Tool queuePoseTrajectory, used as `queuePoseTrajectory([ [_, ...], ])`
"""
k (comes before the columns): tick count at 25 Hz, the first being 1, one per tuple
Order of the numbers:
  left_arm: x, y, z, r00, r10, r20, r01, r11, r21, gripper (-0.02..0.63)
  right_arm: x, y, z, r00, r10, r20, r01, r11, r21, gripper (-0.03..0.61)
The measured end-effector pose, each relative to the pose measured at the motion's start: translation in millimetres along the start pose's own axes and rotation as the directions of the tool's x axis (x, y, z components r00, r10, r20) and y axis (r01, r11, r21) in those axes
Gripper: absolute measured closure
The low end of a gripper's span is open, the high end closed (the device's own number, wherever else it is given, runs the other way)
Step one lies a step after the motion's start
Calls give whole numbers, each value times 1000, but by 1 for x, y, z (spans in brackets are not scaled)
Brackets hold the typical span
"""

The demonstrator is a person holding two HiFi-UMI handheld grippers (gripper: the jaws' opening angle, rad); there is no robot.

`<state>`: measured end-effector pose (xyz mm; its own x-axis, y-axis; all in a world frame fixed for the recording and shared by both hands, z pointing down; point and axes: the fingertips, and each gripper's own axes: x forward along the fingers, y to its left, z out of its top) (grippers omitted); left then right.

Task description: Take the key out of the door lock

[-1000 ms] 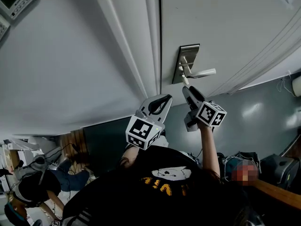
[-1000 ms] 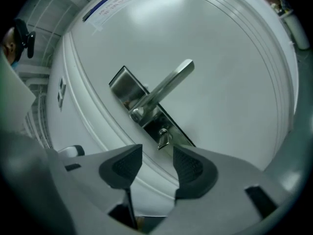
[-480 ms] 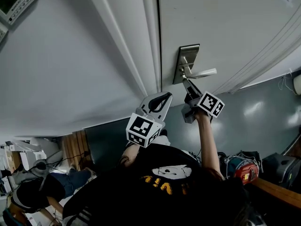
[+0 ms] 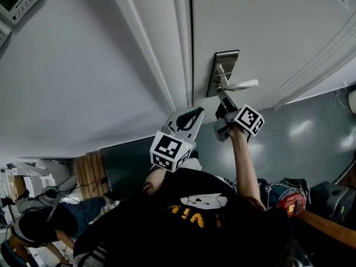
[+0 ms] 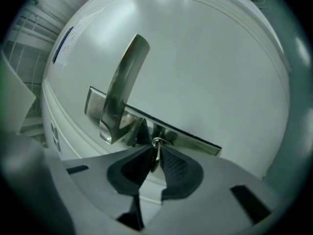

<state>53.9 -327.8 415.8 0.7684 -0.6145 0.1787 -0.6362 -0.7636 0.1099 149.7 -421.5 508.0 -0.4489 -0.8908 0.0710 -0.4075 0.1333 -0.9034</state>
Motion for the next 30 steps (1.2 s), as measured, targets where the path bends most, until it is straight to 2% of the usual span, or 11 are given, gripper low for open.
queuePoseTrajectory([
  [4,-1,6,1,1000,-4,-3,4,1000,-1,597,7,0,-2,1000,-10,10,9,999,35,534],
  [10,2,4,-1,1000,-12,-8,12,1000,1,597,6,-6,1,998,6,56,-17,981,194,551],
  [13,3,4,-2,1000,-16,-10,16,1000,1,597,7,-9,0,998,5,63,-20,971,239,554],
  [22,-3,1,-1,1000,-8,-7,8,1000,4,597,0,-8,-1,996,5,88,-35,940,340,558],
  [30,0,3,-5,1000,-6,-5,6,1000,-7,597,-20,-10,-8,996,20,82,-48,934,354,558],
])
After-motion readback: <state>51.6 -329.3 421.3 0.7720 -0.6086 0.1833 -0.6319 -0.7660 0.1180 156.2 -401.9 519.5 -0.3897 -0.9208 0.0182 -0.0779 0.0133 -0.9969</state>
